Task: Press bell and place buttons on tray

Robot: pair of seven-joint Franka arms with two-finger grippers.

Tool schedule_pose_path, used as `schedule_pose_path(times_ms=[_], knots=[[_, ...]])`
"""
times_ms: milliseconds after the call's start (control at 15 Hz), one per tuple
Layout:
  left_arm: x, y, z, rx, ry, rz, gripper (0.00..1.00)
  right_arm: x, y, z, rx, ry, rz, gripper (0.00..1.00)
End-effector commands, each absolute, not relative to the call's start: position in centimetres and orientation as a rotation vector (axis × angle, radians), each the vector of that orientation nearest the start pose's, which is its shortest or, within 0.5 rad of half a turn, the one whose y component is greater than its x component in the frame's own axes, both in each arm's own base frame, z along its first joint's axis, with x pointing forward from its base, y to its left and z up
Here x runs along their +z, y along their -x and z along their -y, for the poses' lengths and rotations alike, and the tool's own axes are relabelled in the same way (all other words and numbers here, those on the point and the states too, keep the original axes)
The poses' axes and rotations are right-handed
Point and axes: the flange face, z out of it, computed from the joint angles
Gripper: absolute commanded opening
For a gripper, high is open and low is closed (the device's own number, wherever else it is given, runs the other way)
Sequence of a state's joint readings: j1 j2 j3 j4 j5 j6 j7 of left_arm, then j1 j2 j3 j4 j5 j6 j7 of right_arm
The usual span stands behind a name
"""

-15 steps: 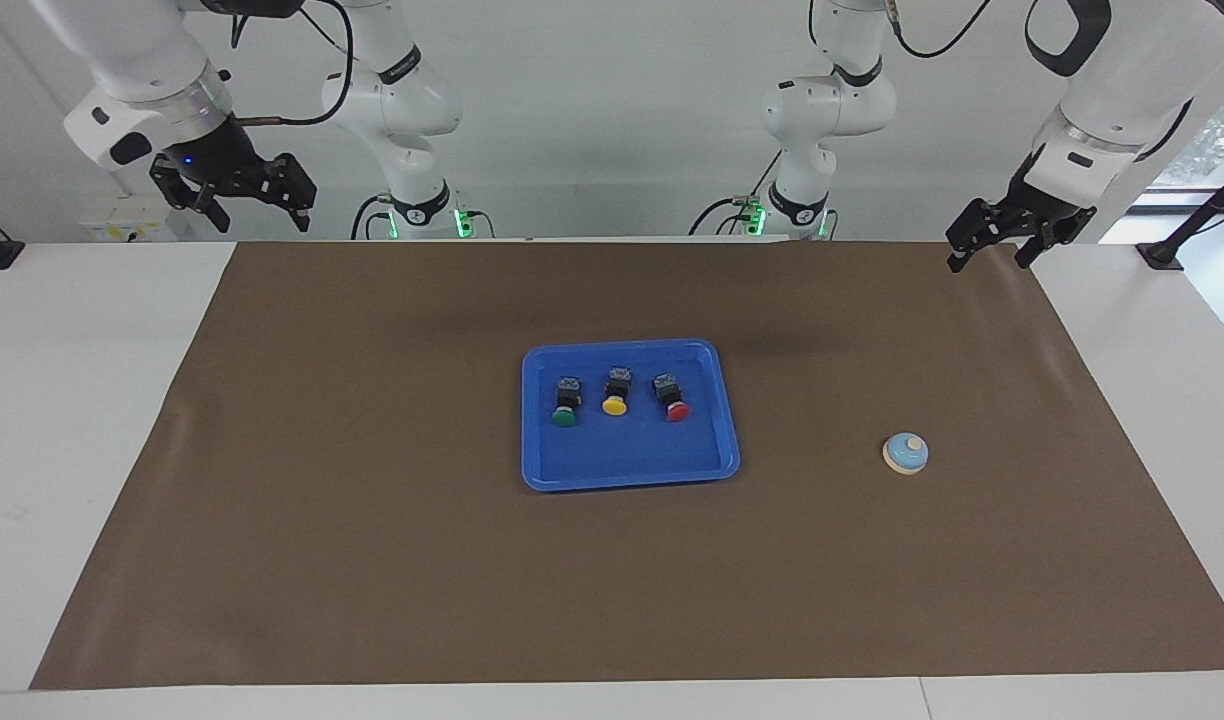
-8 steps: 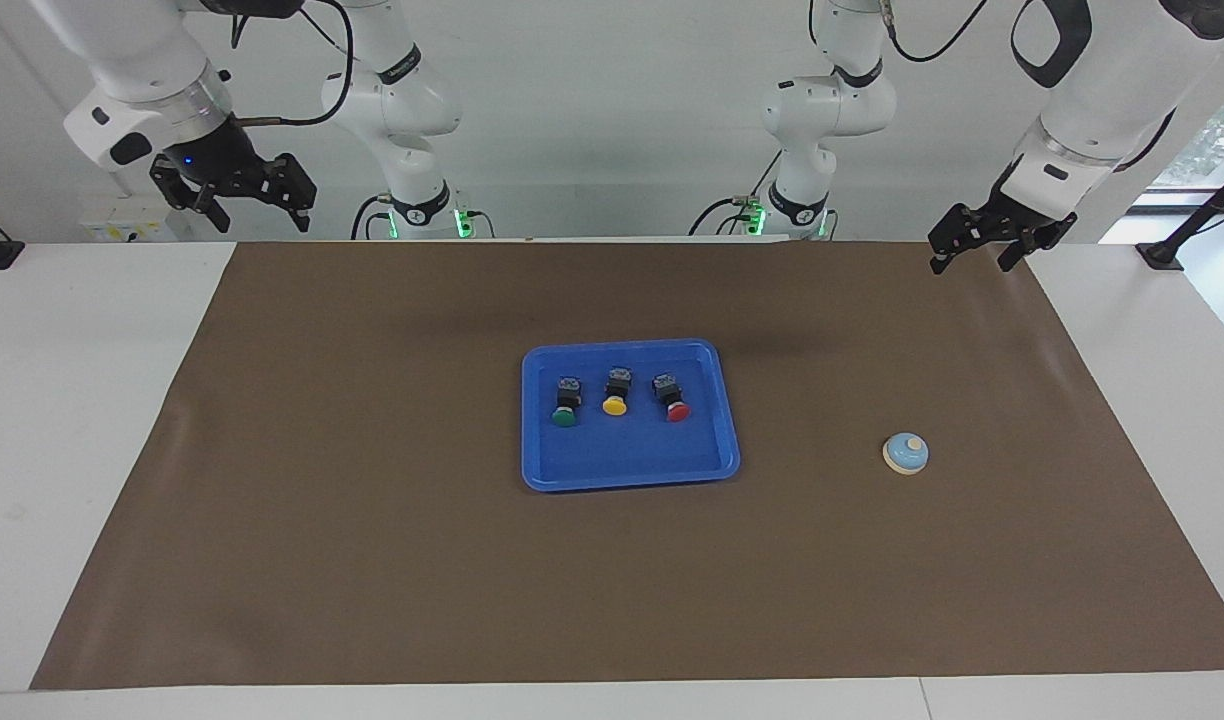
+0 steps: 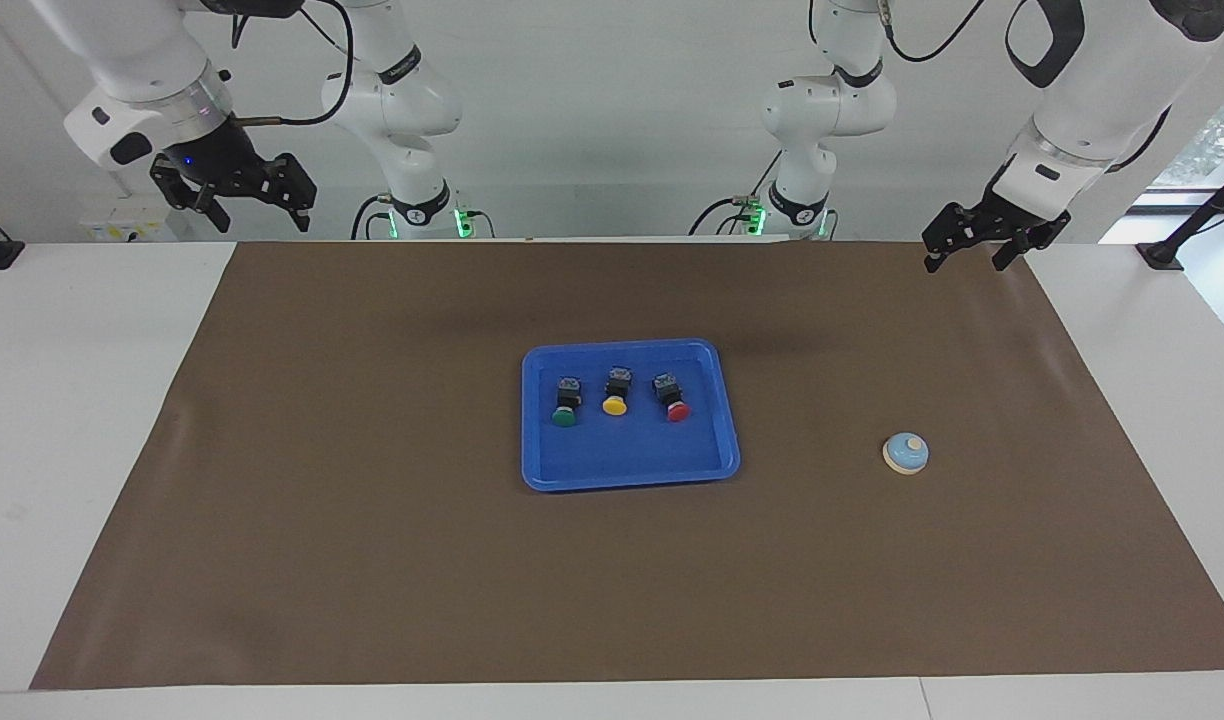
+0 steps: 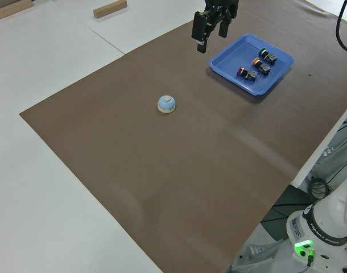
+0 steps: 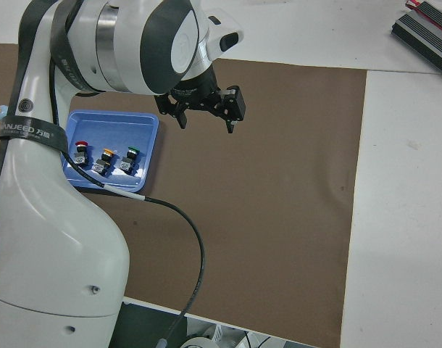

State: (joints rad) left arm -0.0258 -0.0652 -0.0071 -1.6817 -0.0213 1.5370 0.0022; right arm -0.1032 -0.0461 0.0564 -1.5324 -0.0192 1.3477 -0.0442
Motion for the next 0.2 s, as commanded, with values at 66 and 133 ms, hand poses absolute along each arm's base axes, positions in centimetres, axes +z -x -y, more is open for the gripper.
schedule_pose_path(times_ms=[66,133], knots=[[60.69,-52.48,2.24,0.139,3.156,-0.065,1.0,65.0,-50.68,2.67,0.227,3.135,0.015,1.0],[60.76,-52.49,2.24,0.136,3.156,-0.066,1.0,65.0,-50.68,2.67,0.227,3.135,0.015,1.0]])
